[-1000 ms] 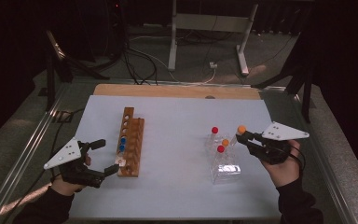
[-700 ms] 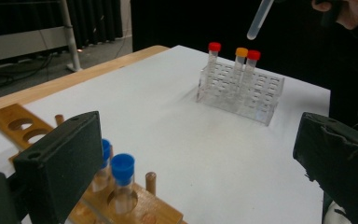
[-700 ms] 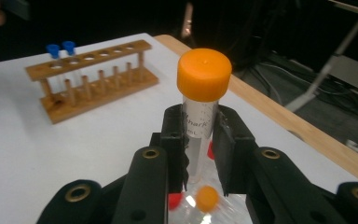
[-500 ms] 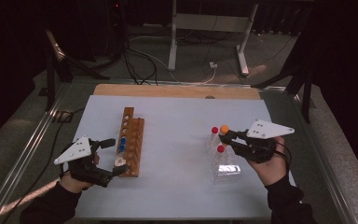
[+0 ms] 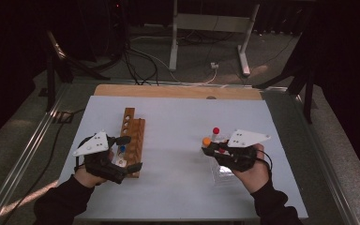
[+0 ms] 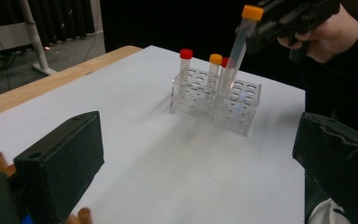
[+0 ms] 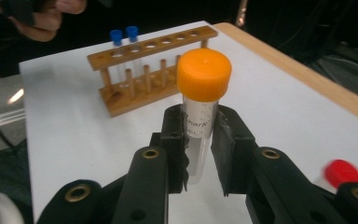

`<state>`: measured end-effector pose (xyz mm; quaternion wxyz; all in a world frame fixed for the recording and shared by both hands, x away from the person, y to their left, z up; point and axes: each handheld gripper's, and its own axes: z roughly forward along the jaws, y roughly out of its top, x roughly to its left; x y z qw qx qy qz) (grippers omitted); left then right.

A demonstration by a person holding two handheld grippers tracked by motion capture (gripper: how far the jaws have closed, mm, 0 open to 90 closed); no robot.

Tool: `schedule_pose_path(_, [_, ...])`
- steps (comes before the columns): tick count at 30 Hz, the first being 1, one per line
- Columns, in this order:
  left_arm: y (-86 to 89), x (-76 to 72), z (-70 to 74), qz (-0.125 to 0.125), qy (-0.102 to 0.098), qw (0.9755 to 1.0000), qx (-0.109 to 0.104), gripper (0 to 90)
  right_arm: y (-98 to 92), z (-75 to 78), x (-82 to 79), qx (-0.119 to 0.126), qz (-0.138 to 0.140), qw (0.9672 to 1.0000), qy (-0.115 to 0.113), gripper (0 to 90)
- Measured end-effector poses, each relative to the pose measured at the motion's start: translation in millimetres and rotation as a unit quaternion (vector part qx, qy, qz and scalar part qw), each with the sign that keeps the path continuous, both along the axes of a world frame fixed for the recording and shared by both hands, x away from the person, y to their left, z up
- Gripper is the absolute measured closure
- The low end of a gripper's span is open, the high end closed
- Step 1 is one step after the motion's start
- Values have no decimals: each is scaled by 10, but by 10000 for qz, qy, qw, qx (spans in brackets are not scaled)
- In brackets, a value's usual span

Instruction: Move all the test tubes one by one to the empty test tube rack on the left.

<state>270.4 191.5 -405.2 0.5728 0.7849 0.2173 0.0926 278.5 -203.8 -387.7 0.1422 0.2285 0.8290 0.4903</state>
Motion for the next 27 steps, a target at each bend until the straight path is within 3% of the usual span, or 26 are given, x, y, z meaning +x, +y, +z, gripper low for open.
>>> schedule_pose_path(14, [-437,59,53,-394,-89,9992,-23,76,228,-170,-60,-56,353,9991,217,747])
schedule_pose_path(23, [-737,65,31,-636,-133,9978,95,183,322,-244,-96,-117,530,9980,316,747])
schedule_pose_path(27, [-820,46,26,-772,-200,9968,42,275,348,-256,-108,-130,568,9977,337,747])
